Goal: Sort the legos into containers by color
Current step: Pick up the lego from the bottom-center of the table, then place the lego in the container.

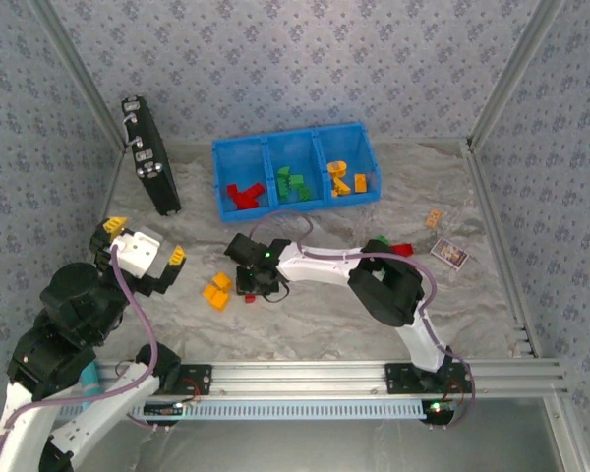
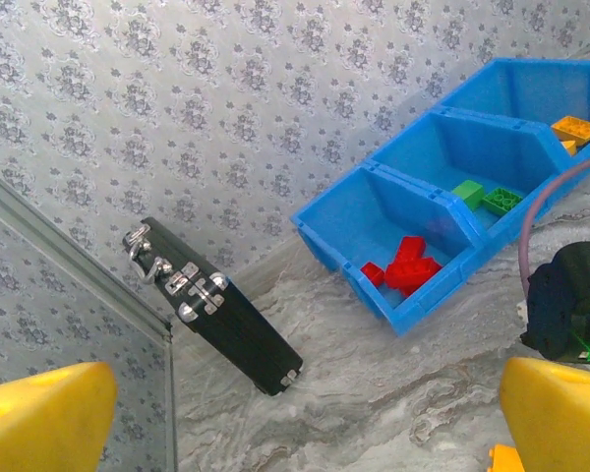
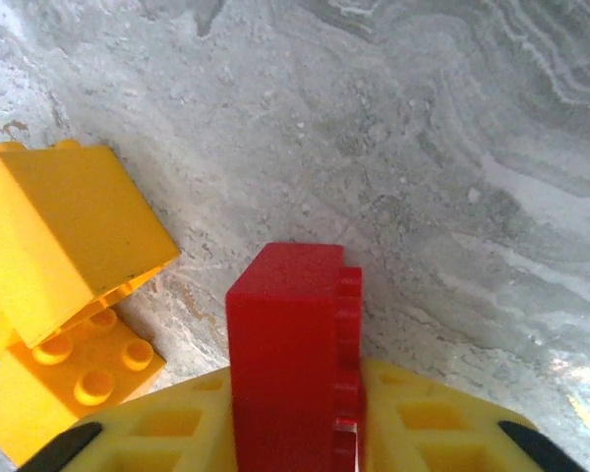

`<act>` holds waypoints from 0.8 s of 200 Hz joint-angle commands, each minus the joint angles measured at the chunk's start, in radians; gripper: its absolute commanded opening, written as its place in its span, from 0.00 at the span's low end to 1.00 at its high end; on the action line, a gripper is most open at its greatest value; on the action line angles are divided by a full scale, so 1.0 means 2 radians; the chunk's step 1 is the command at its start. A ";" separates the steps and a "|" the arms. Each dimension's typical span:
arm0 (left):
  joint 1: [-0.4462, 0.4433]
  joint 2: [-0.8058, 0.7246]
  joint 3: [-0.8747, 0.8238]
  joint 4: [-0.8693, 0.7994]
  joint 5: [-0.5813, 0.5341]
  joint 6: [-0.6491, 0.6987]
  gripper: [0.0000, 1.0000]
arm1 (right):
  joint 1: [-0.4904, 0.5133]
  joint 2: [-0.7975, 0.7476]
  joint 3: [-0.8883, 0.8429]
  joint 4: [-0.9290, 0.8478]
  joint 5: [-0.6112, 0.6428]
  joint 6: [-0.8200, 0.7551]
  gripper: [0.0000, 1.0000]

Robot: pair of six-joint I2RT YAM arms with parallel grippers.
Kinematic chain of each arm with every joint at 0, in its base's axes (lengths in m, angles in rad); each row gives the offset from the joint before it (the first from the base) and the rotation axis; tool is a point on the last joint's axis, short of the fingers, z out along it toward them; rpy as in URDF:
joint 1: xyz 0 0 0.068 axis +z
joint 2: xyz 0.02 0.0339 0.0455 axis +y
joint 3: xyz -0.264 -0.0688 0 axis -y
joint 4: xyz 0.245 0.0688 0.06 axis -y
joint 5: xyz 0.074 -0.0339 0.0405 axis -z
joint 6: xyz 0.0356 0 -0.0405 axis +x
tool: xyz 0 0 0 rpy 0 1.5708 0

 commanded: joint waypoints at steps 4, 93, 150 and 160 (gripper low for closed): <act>-0.004 0.003 0.000 0.008 -0.015 0.010 1.00 | -0.014 -0.008 0.015 -0.048 0.031 -0.033 0.26; -0.005 0.019 -0.002 0.020 -0.032 0.025 1.00 | -0.112 0.022 0.186 -0.083 0.092 -0.242 0.21; -0.008 0.016 -0.006 0.035 -0.024 0.033 1.00 | -0.123 0.116 0.345 -0.003 0.207 -0.447 0.21; -0.008 0.017 -0.008 0.036 -0.024 0.034 1.00 | -0.126 0.127 0.356 0.009 0.213 -0.452 0.21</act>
